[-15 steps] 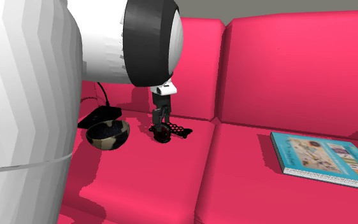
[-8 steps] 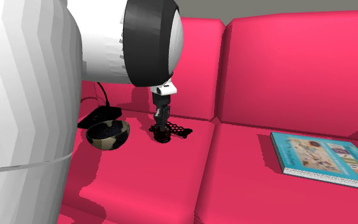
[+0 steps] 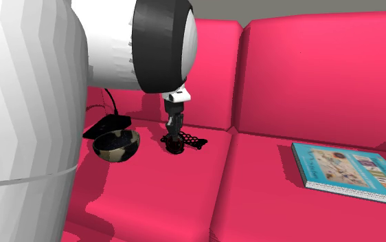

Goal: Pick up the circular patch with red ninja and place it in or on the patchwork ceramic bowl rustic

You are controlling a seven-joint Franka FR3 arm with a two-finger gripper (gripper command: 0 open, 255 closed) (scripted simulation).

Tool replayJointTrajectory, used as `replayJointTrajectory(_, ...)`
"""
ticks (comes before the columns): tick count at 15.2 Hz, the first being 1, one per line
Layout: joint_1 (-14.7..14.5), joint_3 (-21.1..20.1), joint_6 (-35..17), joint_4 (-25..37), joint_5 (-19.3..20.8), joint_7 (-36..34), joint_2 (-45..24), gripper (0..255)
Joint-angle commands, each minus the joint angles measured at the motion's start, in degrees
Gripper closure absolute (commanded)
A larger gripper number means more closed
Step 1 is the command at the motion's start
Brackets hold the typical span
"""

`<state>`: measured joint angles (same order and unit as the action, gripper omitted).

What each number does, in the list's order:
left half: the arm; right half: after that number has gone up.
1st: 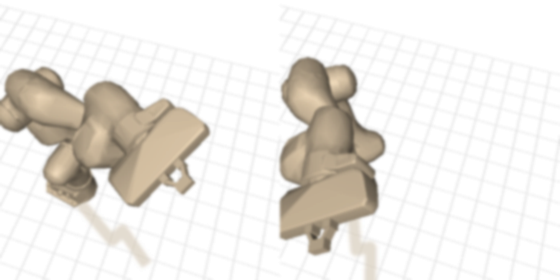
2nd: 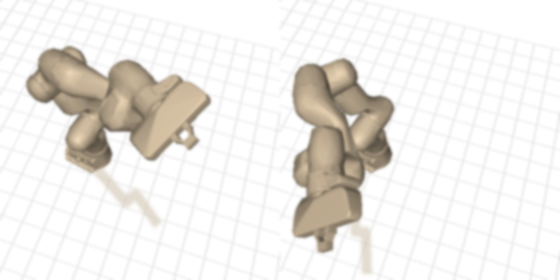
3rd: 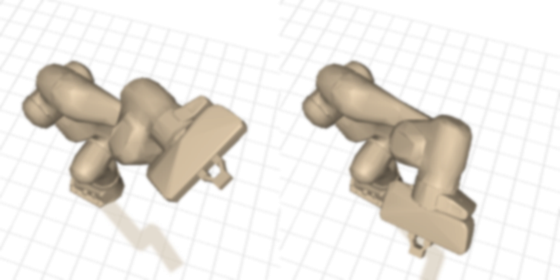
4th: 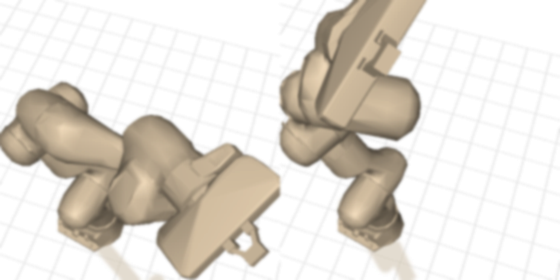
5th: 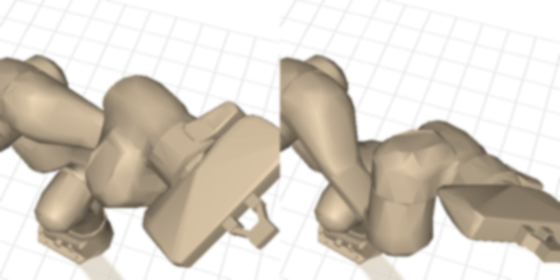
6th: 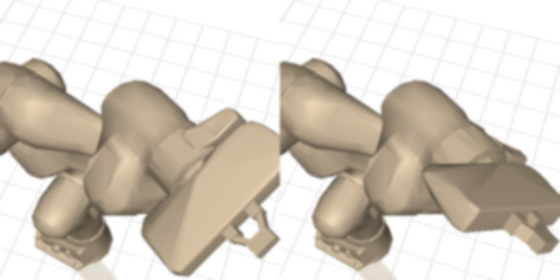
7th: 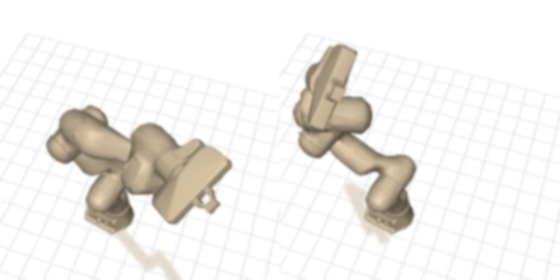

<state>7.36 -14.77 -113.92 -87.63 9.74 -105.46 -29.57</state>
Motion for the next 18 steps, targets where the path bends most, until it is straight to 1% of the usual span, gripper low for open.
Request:
replayJointTrajectory(1,0.00,-0.07,1.03,0.68,-0.14,0.12,0.37,255)
replayJointTrajectory(10,-0.05,-0.40,7.02,4.97,-0.78,0.70,2.15,255)
replayJointTrajectory(18,-0.31,-0.59,12.78,10.04,-1.12,1.13,2.89,255)
